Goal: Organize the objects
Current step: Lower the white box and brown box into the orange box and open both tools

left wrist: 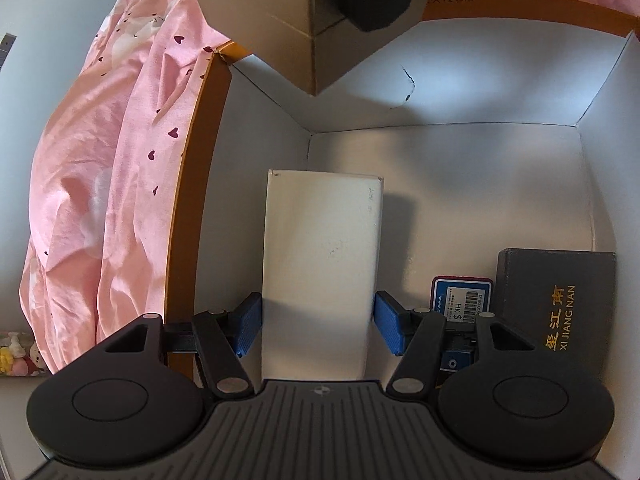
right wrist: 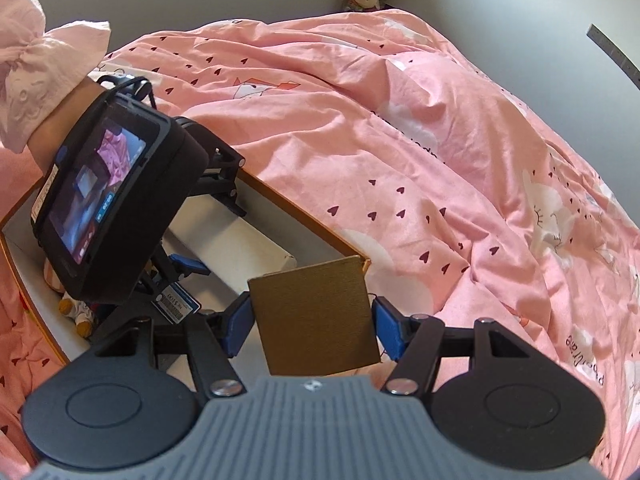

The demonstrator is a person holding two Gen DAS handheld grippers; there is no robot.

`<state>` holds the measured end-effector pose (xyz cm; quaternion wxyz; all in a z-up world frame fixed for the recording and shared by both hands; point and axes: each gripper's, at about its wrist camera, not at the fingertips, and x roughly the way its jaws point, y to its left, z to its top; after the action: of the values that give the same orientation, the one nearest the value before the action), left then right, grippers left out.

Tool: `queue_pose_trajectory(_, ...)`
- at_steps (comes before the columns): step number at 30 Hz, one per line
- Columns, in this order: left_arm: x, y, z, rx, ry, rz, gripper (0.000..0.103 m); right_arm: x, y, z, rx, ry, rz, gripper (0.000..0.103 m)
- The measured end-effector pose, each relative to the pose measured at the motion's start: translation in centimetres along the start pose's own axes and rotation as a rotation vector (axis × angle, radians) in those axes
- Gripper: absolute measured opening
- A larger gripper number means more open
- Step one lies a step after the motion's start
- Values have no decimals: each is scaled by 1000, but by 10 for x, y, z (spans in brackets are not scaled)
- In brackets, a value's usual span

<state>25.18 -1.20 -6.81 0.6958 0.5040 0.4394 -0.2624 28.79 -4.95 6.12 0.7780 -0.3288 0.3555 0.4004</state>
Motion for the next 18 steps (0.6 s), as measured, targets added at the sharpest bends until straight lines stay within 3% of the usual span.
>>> queue_pose_trajectory(6, 1, -8, -8, 19, -47, 49, 75, 7, 27, 3, -256, -16, -18, 65)
queue_pose_trajectory(14, -2, -9, -10, 0, -49, 48, 75, 31, 54, 3, -525, 44, -66, 65)
queue_pose_trajectory(16, -3, -8, -10, -10, -51, 38, 70, 40, 61, 2, -603, 73, -83, 65)
queue_pose_trajectory(18, 0, -5, -13, -46, -29, -15, 55, 50, 66, -2, -670, 110, -96, 65)
